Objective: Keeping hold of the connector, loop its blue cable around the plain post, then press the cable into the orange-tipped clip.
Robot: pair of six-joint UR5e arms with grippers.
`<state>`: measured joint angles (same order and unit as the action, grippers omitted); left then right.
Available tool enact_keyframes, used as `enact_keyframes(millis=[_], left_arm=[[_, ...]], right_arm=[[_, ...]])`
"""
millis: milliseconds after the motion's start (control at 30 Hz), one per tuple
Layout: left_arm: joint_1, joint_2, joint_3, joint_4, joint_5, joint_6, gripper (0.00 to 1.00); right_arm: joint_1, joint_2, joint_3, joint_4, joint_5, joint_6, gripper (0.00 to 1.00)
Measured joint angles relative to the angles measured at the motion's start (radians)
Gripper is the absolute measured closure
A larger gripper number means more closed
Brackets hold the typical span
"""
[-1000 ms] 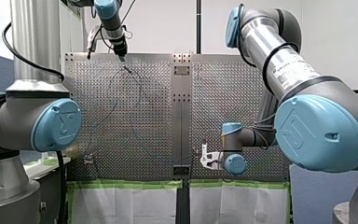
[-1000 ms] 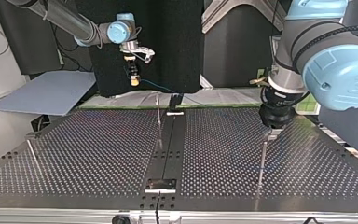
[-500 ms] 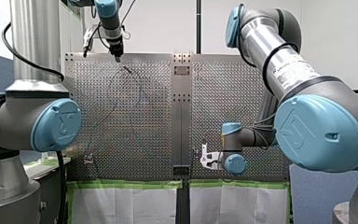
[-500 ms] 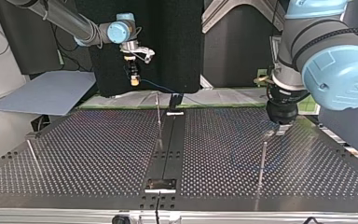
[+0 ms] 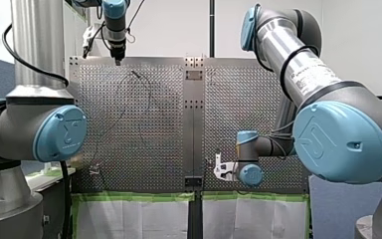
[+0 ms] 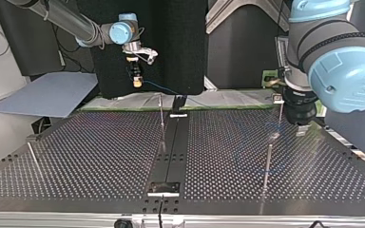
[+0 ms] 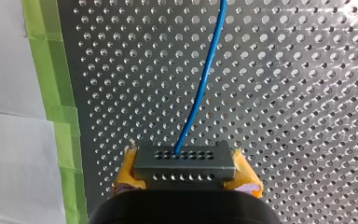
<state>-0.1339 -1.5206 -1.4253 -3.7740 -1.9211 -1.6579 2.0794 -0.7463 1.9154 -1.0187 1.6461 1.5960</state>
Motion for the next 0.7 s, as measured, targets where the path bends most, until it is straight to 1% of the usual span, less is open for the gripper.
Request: enact_keyframes(millis=[200, 433, 500, 700], left_arm=[[-0.001, 0.000, 0.000, 0.000, -0.009, -0.001, 0.00], [-0.003, 0.001, 0.000, 0.005, -0.003, 0.002, 0.00], [-0.003, 0.001, 0.000, 0.011, 0.005, 0.004, 0.00], [-0.008, 0.001, 0.000, 0.041, 0.053, 0.026, 0.00]], right_arm=[[0.000, 0.000, 0.000, 0.000, 0.000, 0.001, 1.00], [0.000, 0.000, 0.000, -0.001, 0.000, 0.000, 1.00], [0.000, 0.000, 0.000, 0.000, 0.000, 0.000, 1.00], [0.000, 0.000, 0.000, 0.006, 0.000, -0.001, 1.00]])
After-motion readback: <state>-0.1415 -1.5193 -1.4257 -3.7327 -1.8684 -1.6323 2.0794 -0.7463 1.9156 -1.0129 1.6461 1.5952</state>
